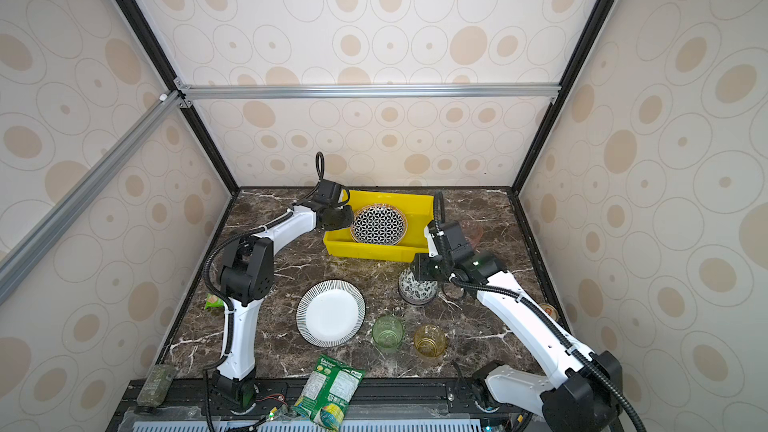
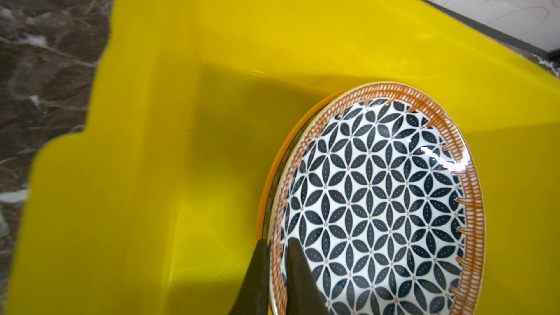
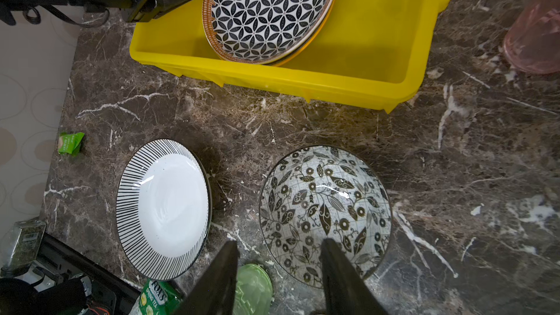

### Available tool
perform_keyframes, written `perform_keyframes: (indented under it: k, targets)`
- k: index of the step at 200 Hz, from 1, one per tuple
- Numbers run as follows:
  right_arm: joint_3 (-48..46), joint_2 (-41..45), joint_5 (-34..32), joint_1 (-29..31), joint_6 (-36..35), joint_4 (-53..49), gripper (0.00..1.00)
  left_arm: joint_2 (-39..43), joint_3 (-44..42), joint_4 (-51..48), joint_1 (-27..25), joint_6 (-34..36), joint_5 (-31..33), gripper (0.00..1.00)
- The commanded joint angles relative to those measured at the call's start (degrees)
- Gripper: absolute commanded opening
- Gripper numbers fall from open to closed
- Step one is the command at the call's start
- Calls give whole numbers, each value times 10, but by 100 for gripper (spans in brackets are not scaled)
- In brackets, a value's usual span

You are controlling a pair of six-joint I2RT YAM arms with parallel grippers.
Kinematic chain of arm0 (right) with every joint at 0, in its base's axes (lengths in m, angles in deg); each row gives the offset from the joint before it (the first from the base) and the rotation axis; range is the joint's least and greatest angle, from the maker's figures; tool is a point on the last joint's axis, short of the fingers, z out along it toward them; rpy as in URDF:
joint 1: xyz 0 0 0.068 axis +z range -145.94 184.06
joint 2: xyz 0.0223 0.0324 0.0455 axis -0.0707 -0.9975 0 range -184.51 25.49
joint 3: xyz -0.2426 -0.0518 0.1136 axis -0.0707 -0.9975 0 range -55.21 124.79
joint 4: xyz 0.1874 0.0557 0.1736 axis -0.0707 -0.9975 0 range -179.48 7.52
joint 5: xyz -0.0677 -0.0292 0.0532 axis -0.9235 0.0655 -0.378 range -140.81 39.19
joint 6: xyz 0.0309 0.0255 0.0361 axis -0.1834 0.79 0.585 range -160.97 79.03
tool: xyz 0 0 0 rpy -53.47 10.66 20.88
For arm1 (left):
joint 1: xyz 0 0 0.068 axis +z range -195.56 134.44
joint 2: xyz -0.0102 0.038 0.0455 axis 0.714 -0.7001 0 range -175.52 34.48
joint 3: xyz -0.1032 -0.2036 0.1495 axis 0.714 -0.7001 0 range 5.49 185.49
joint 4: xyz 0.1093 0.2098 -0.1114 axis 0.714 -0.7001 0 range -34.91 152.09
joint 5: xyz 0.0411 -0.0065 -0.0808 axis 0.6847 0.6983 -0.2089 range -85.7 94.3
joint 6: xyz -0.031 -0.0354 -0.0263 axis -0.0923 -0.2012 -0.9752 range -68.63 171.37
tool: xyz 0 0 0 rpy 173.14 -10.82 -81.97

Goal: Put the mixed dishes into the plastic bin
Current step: 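Move both grippers to the rim of the black-striped white plate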

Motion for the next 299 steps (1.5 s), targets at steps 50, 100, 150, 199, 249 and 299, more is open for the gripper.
perform_keyframes:
  k: [50, 100, 150, 199, 249, 299]
  targets:
    - [4, -10, 17, 27, -8, 11, 49, 157, -87, -12, -2, 27, 19, 17]
    - [14, -44, 16, 84, 2, 39, 50, 273, -205, -10, -3, 36, 47, 22]
    - [27, -103, 26, 145, 15, 78, 51, 398, -343, -6, -3, 34, 85, 25]
    - [43, -147, 24, 167, 14, 84, 51, 485, -421, -70, -3, 46, 115, 28]
    - [44, -180, 36, 173, 17, 106, 51, 553, -498, -106, -3, 38, 128, 32]
    - [43, -216, 57, 180, 18, 133, 46, 610, -564, -109, -3, 2, 111, 34]
